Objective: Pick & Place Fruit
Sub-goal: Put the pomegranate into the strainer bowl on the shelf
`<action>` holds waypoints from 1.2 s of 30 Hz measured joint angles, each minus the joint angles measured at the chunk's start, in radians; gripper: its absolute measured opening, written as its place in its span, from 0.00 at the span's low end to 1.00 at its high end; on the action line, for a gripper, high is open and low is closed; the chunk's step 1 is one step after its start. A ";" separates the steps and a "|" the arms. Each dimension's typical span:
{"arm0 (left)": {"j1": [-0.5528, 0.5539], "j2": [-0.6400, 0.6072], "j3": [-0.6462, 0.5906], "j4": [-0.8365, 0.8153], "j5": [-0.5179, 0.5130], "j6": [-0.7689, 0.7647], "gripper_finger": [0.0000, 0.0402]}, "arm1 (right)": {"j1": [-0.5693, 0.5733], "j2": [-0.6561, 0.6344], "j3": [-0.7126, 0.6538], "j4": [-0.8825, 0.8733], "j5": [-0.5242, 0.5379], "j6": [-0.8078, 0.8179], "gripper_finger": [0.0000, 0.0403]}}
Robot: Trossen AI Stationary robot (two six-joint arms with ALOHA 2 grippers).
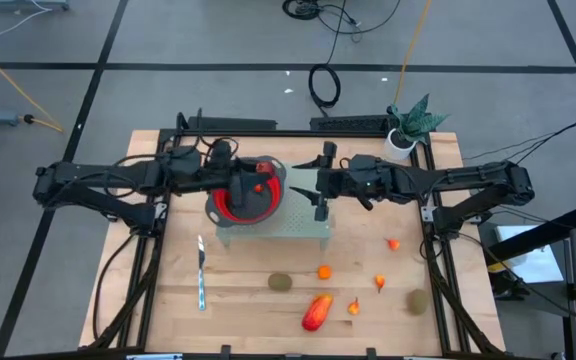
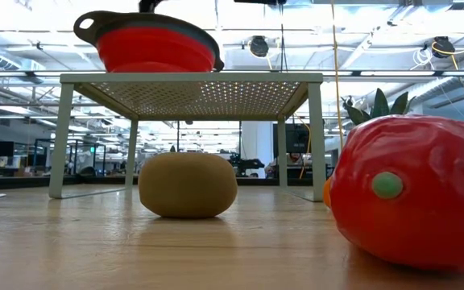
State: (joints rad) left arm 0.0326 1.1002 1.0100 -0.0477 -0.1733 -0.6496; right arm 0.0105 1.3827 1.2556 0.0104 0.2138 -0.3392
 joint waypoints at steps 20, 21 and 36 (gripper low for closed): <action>0.000 -0.056 0.000 -0.343 -0.019 -0.059 0.43 | -0.086 -0.088 0.001 -0.106 -0.004 0.093 0.27; 0.000 -0.056 -0.001 -0.350 -0.019 -0.050 0.43 | -0.092 -0.097 0.002 -0.104 -0.005 0.095 0.25; 0.000 0.054 0.219 -0.756 -0.039 0.120 0.43 | -0.135 -0.153 0.002 -0.156 -0.009 0.148 0.01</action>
State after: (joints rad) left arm 0.0326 1.1544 1.2287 -0.8042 -0.2126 -0.5298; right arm -0.1242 1.2293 1.2572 -0.1453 0.2047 -0.1909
